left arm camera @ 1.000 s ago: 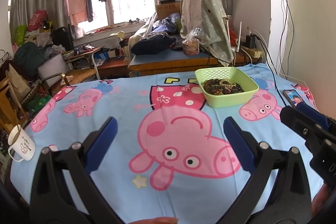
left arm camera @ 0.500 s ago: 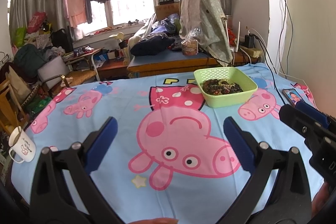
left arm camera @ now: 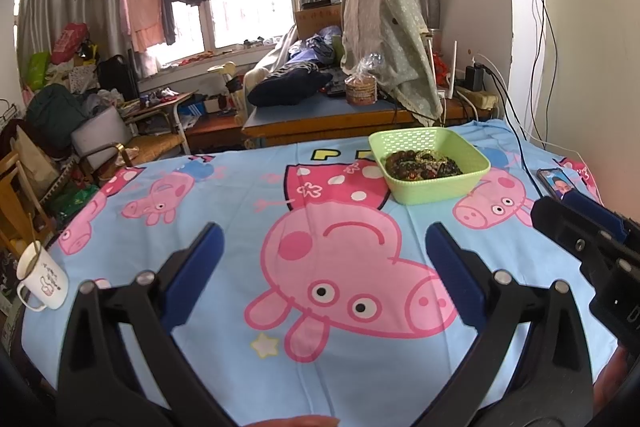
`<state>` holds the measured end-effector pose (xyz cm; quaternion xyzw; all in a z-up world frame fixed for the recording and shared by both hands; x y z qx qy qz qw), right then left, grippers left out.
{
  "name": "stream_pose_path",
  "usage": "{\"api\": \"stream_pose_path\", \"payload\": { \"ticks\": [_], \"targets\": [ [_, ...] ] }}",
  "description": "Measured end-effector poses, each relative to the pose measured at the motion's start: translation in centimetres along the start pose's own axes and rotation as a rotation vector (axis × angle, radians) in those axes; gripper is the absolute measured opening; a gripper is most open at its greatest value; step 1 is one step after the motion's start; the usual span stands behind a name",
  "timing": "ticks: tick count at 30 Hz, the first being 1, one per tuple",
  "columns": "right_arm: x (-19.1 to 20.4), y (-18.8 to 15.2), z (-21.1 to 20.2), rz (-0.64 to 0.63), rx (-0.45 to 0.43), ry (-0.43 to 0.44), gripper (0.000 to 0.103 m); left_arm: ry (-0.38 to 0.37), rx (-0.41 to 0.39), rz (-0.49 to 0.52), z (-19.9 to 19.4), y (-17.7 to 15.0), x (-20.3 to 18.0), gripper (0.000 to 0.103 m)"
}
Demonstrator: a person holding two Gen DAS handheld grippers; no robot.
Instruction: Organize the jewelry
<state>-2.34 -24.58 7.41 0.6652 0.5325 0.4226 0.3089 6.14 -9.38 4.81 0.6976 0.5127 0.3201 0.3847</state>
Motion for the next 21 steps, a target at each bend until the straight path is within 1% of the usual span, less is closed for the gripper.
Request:
{"api": "stream_pose_path", "payload": {
  "ticks": [21],
  "targets": [
    [-0.06,-0.07,-0.09,0.002,0.001,0.001,0.019,-0.01,0.002,0.012,-0.05,-0.03,-0.01,0.097]
  ]
}}
Point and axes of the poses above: each gripper's, at about its wrist camera, not at the fingertips, and z roughly the way its jaws point, x to its left, y to its top, the point moved 7 cm from there along z, roughly the way its jaws point, and after that the axes turned 4 degrees about -y, right-handed, at the moved point
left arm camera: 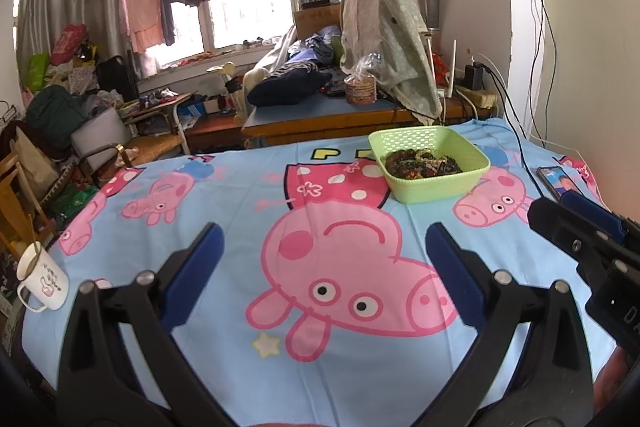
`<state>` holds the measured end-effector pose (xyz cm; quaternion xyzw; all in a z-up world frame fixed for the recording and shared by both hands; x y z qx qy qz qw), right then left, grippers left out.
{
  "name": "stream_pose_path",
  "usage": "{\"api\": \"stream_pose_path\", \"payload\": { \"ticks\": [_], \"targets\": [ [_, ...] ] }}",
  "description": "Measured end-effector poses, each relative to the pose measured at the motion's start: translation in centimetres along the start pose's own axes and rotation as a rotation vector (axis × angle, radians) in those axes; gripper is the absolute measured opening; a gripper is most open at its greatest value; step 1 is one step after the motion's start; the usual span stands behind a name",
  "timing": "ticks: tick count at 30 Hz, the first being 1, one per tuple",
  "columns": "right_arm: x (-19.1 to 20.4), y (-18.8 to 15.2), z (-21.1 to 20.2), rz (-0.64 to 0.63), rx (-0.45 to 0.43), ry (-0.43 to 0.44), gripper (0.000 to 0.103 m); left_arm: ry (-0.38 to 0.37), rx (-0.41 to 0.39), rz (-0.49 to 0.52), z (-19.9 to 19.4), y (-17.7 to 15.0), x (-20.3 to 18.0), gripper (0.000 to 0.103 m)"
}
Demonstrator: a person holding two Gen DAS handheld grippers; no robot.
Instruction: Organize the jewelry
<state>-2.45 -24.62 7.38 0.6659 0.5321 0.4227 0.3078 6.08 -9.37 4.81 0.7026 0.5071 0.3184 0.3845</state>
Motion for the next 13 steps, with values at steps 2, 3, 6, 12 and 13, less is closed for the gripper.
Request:
{"api": "stream_pose_path", "payload": {
  "ticks": [2,3,6,12,13],
  "targets": [
    [0.0,0.01,0.01,0.0,0.0,0.0,0.019,0.0,-0.003,0.01,-0.07,-0.02,-0.08,0.097],
    [-0.01,0.02,0.01,0.0,0.0,0.0,0.019,-0.003,-0.004,0.015,-0.14,-0.04,-0.12,0.097],
    [-0.14,-0.08,0.0,0.009,-0.001,-0.004,0.019,-0.015,-0.001,0.018,-0.26,-0.06,-0.2,0.097],
    [-0.57,-0.42,0.05,0.025,-0.003,-0.008,0.019,-0.023,0.019,0.011,0.02,-0.06,0.05,0.097],
    [-0.61,-0.35,0.06,0.023,-0.003,-0.007,0.019,-0.024,0.024,0.007,0.06,-0.13,0.16,0.097]
  ]
}}
Point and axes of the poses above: each gripper's, at about its wrist camera, not at the fingertips, and z roughly the way its jaws point, x to its left, y to its top, the point moved 7 cm from there along z, roughly the way its jaws point, and after that the axes turned 4 degrees about -y, right-handed, at the moved point
